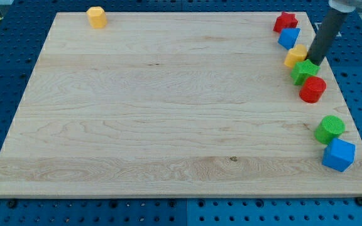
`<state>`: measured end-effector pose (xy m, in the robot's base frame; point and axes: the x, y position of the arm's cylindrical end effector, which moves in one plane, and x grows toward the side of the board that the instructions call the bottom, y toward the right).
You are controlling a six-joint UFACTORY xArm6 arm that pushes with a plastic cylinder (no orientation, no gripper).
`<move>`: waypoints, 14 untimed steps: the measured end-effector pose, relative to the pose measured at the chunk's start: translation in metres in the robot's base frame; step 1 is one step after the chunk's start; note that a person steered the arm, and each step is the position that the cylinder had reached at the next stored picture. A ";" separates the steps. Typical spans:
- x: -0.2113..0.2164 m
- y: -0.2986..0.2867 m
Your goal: Push the yellow heart towards the yellow hexagon
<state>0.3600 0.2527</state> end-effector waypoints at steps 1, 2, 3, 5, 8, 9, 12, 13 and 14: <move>-0.003 -0.021; -0.012 -0.034; -0.024 -0.036; -0.041 -0.068; -0.068 -0.135; -0.066 -0.146; -0.050 -0.152; -0.050 -0.156; -0.045 -0.199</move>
<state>0.3153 0.0536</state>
